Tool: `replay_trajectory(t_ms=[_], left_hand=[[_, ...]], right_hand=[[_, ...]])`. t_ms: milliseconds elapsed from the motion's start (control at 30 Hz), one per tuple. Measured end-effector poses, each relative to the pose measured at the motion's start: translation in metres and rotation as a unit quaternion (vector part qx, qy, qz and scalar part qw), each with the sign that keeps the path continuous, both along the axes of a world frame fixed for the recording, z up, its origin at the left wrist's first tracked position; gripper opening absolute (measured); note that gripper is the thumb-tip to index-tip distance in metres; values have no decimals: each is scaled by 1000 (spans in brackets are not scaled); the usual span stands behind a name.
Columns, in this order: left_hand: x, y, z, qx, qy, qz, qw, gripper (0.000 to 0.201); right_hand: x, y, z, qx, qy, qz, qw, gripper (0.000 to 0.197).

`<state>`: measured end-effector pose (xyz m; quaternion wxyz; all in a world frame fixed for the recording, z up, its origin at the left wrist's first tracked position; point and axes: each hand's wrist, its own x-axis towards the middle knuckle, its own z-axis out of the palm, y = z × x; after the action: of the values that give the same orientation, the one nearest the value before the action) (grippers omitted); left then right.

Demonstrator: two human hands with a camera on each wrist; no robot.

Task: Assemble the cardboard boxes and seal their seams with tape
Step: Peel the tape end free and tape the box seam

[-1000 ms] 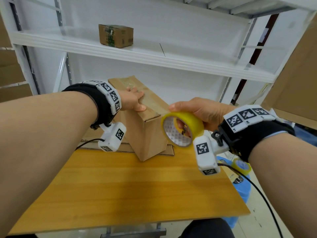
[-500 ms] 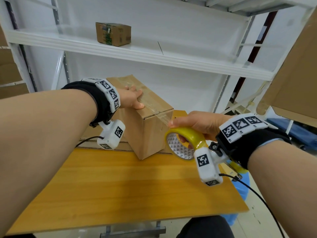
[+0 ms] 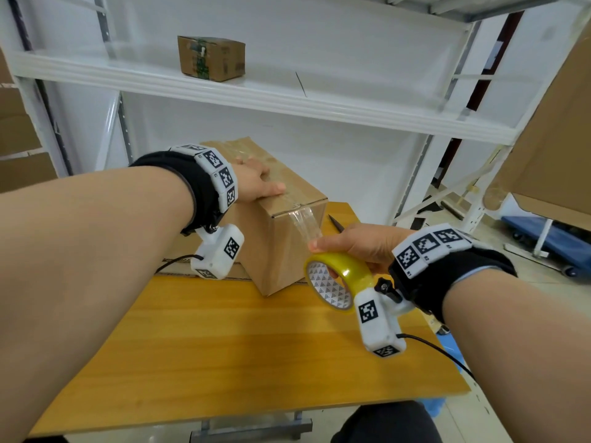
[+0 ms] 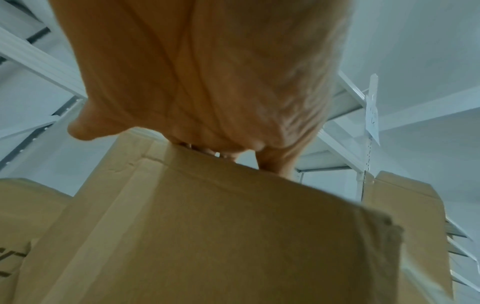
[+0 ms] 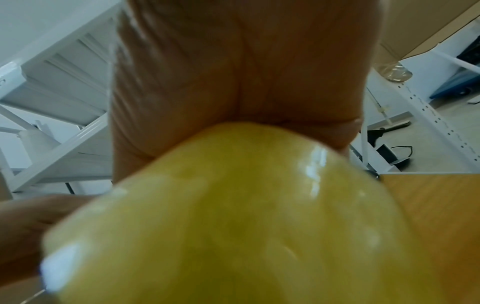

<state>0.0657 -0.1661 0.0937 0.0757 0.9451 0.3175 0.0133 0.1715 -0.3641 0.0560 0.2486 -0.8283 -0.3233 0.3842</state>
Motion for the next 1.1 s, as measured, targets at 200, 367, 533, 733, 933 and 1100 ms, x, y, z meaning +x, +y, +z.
replay_trajectory(t_ms=[200, 367, 533, 733, 933, 1100], left_hand=[[1, -26, 10, 20, 29, 3, 999, 63], [11, -36, 9, 62, 61, -16, 996, 59], [12, -20, 1, 51, 56, -45, 996, 63], [9, -24, -9, 43, 50, -43, 997, 97], [2, -30, -8, 40, 56, -42, 997, 130], [11, -34, -19, 105, 42, -26, 993, 126]], right_hand=[[2, 12, -15, -7, -17, -22, 1000, 66], [3, 22, -17, -2, 4, -36, 999, 53], [4, 33, -21, 9, 38, -26, 999, 50], [11, 39, -24, -13, 39, -3, 999, 54], [13, 44, -26, 6, 6, -8, 1000, 47], [14, 41, -27, -6, -21, -19, 1000, 54]])
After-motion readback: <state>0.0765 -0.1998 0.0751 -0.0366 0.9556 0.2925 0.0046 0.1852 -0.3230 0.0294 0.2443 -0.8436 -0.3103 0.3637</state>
